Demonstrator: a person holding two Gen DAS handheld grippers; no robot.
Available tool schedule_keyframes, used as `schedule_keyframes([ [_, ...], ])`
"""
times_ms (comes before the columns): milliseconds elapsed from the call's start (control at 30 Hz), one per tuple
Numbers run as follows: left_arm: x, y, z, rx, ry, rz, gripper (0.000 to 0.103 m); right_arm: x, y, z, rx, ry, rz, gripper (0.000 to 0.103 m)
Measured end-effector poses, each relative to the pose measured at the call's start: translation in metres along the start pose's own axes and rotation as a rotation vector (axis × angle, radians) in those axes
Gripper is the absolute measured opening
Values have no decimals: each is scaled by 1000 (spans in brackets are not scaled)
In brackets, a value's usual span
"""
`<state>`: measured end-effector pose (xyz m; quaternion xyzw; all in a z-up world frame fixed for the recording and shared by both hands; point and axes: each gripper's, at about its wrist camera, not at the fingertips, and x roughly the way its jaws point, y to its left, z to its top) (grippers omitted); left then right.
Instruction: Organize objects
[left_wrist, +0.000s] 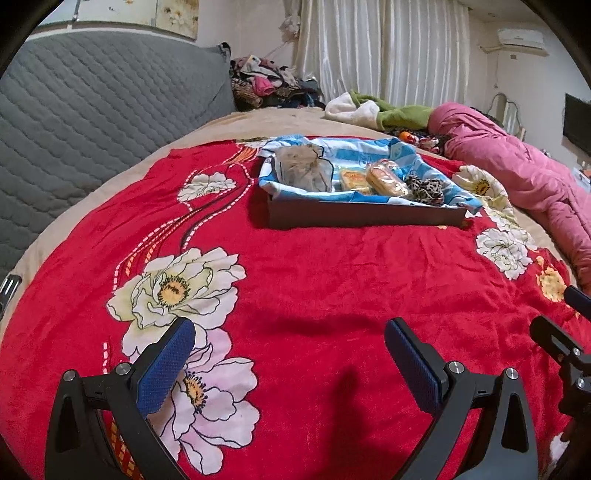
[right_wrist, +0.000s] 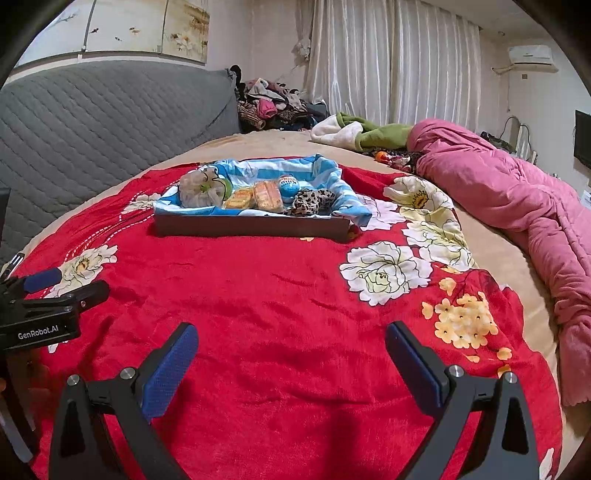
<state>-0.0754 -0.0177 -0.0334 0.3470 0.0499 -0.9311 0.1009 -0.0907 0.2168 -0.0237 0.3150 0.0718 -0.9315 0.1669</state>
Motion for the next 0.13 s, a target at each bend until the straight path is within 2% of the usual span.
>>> schedule_keyframes([
  [67, 1, 0, 0, -3, 8, -19, 102, 1, -1, -1, 1, 2, 1, 102],
  [133, 2, 1, 0, -6, 5, -3, 102, 2, -1, -1, 4, 7, 1, 102],
])
